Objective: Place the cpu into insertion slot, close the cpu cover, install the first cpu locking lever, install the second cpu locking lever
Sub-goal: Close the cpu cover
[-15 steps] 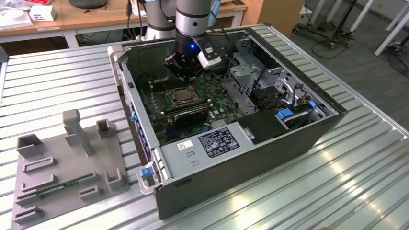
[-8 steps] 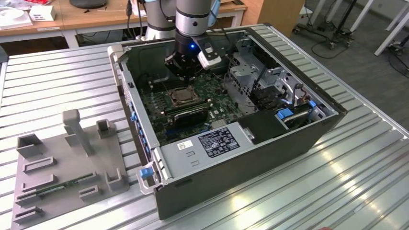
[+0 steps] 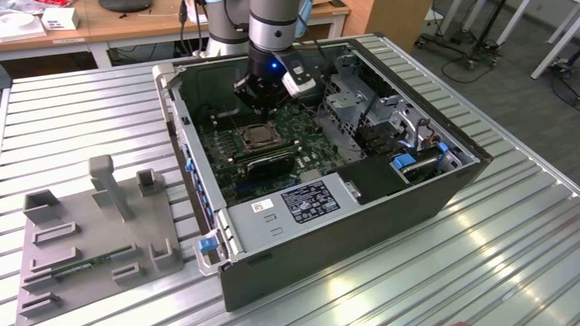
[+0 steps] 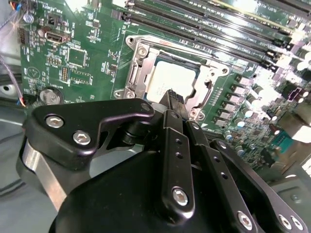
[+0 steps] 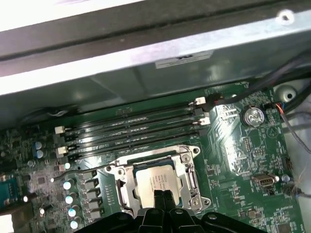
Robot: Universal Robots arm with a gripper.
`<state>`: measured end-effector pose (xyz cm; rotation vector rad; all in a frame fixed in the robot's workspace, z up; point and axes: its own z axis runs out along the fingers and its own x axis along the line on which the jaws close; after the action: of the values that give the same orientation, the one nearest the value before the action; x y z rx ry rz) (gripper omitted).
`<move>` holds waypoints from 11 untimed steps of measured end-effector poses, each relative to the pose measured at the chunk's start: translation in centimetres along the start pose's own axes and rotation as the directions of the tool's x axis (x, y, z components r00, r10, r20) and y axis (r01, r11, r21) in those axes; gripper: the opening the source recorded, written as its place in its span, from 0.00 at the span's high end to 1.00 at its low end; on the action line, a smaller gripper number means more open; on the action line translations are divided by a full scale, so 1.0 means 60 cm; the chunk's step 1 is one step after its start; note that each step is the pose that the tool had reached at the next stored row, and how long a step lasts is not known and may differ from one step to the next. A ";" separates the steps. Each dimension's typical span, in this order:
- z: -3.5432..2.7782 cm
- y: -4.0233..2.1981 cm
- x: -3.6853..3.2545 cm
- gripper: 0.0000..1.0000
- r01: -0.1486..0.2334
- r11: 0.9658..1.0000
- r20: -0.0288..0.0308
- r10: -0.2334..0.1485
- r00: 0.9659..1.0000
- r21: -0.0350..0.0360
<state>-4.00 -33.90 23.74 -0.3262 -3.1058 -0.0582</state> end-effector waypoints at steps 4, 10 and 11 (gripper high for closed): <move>0.000 0.000 0.000 0.89 0.054 0.999 -0.002 -0.054 0.999 0.001; 0.000 0.000 0.000 0.89 0.147 0.989 -0.005 -0.147 0.989 0.003; 0.000 0.000 0.000 0.89 0.163 0.987 -0.006 -0.163 0.987 0.003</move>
<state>-4.00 -33.91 23.73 -0.0706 -3.1192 -0.0556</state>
